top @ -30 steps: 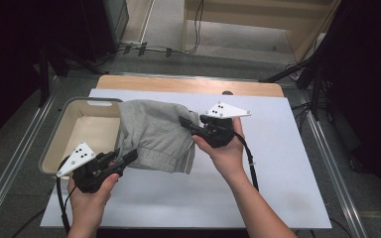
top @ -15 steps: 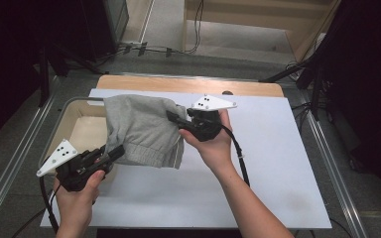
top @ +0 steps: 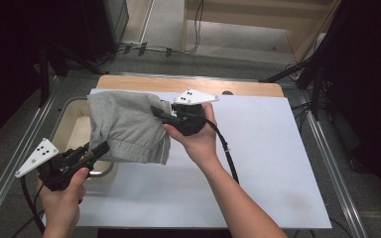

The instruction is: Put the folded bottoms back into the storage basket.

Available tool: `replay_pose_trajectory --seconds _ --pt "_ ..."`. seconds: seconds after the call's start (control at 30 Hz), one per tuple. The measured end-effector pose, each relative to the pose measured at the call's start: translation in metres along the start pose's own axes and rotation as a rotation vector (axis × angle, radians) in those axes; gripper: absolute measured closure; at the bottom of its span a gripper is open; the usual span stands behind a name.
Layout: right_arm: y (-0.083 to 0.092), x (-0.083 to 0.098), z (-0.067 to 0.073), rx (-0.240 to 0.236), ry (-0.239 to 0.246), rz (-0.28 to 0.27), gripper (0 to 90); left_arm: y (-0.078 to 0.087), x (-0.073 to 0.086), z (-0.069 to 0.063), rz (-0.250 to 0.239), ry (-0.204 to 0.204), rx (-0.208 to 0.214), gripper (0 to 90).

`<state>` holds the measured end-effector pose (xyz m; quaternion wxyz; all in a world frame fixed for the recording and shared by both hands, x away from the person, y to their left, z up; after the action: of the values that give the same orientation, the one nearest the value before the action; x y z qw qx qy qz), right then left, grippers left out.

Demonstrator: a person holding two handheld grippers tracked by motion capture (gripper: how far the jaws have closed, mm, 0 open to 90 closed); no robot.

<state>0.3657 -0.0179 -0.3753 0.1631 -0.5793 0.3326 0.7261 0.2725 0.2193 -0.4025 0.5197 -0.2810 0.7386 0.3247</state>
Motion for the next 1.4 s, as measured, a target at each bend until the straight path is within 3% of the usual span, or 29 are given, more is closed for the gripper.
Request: replay_pose_trajectory --seconds 0.7,1.4 --pt "-0.042 -0.015 0.022 -0.032 0.015 0.006 64.9 0.026 -0.009 0.034 -0.021 0.020 -0.061 66.7" --pt "-0.099 -0.020 0.049 -0.075 0.017 0.033 64.8 0.054 -0.010 0.081 -0.034 0.069 -0.149 66.7"
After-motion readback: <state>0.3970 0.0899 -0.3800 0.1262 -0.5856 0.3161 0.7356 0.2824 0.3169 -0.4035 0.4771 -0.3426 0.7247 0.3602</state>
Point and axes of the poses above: each handheld gripper's, and its own axes: y roughly backward along the jaws, x roughly out of its underside, z roughly to its left, the point moved 6 cm from there along -y, roughly forward along the jaws, and after that the axes turned 2 degrees about -z, right-handed, at the moved point
